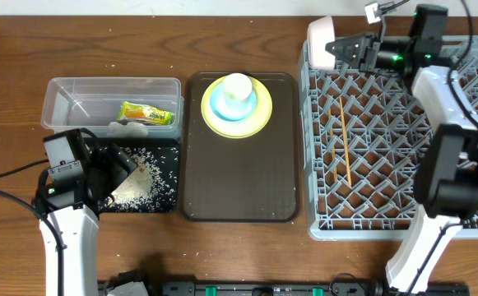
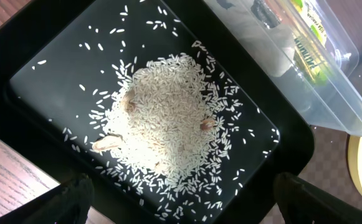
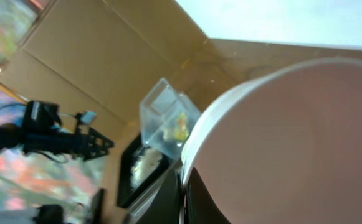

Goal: Sort waste into correct bins and load items into the dishwasher rack
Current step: 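Carry the white bowl to the rack's top edge and release it upright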

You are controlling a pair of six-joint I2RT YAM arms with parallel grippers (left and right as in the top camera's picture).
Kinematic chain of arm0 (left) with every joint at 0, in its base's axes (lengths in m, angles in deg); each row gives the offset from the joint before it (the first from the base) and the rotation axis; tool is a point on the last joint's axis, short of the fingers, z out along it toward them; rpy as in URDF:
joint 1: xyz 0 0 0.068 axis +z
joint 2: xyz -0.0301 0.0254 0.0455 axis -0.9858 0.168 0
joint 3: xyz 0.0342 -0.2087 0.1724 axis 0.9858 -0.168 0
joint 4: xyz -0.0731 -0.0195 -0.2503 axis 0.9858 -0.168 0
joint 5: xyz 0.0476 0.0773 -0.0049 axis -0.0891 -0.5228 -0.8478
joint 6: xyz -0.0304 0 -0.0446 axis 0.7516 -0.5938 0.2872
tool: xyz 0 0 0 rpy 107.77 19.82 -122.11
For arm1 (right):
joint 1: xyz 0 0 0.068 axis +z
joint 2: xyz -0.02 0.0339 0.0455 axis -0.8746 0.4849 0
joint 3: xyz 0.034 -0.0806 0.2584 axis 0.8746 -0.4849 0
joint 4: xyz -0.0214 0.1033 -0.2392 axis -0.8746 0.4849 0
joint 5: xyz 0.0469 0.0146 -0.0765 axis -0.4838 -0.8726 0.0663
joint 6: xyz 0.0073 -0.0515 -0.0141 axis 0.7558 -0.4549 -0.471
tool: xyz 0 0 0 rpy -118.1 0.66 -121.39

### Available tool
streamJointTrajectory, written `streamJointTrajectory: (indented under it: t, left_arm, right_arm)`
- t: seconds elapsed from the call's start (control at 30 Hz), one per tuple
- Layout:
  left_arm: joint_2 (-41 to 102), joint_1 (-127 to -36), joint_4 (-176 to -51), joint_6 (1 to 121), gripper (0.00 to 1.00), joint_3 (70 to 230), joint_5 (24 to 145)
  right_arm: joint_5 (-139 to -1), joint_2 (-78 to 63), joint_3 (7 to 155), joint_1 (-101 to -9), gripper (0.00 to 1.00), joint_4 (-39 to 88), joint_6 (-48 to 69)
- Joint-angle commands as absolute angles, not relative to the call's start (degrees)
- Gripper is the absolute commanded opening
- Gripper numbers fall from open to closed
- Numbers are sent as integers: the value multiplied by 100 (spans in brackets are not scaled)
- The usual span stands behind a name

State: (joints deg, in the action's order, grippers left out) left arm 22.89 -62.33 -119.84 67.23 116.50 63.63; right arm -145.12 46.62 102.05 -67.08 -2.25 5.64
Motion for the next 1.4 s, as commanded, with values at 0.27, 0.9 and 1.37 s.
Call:
streamJointTrajectory:
  t: [0.27, 0.9, 1.37]
  left_arm:
    - [2296, -6207, -12002, 6753, 95, 11729, 6269]
    - [2296, -6207, -12002, 6753, 95, 11729, 6271]
    - [2296, -6207, -12002, 6753, 95, 11729, 6269]
  right_arm:
    - [-15036, 5301, 10264, -6842, 1, -271, 1417]
    - [-15078, 5301, 10254, -7316, 14, 373, 1259]
    - [-13546, 5299, 10254, -7395, 11, 922, 1209]
